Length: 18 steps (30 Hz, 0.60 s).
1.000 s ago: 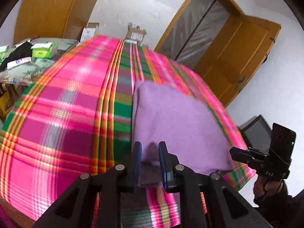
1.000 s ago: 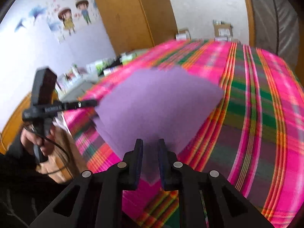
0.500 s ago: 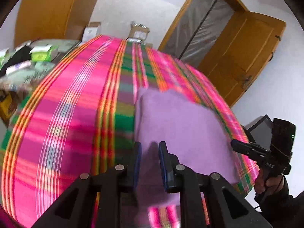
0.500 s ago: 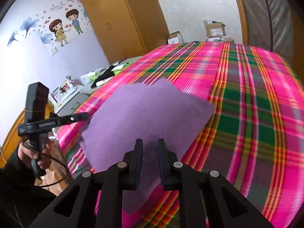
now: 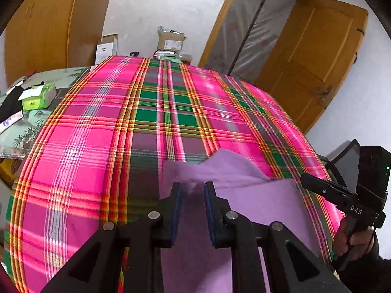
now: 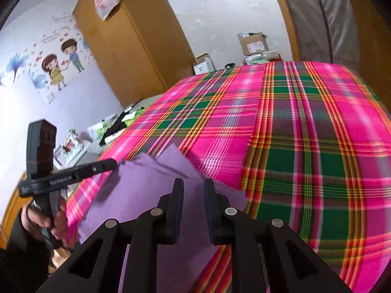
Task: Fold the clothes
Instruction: 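Smooth the folded garment's edges with both open grippers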
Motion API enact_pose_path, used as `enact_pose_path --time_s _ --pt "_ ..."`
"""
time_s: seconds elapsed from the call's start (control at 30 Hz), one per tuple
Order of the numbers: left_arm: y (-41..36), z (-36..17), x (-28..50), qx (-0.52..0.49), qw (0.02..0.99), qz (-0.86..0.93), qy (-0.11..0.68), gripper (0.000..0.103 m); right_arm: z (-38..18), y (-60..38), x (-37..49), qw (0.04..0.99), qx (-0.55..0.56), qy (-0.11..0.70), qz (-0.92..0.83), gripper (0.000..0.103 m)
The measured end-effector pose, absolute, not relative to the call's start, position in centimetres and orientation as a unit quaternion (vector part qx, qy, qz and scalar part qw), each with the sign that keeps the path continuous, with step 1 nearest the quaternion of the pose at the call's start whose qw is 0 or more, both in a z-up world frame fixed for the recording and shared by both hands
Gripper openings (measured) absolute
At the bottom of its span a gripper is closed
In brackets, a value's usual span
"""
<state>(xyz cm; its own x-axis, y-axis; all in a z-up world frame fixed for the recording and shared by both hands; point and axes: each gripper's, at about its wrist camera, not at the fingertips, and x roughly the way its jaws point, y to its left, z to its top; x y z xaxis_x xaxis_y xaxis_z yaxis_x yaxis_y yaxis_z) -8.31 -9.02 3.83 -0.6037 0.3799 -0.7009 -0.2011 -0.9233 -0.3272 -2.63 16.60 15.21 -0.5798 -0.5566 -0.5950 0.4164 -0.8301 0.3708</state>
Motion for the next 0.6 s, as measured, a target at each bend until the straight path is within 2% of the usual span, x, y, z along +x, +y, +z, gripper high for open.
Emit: enact_pose_path --time_s 0.2,0.33,0.47,0.6 --pt "-9.6 2.3 -8.7 -0.417 0.172 0.884 -0.125 0.019 12.7 15.9 -4.3 0.268 0.398 -0.091 -0.873 0.018" --pt "-10.0 2.1 -8.5 -0.414 0.178 0.882 -0.136 0.019 12.4 16.0 -4.4 0.269 0.4 -0.087 -0.872 0.023" --pt "-10.4 2.3 -8.3 -0.412 0.185 0.88 -0.15 0.019 13.1 15.6 -4.1 0.264 0.401 -0.057 -0.875 0.024" --pt "-11.9 3.9 -6.3 -0.388 0.19 0.884 -0.179 0.019 15.6 16.0 -1.0 0.275 0.352 -0.051 -0.893 0.025"
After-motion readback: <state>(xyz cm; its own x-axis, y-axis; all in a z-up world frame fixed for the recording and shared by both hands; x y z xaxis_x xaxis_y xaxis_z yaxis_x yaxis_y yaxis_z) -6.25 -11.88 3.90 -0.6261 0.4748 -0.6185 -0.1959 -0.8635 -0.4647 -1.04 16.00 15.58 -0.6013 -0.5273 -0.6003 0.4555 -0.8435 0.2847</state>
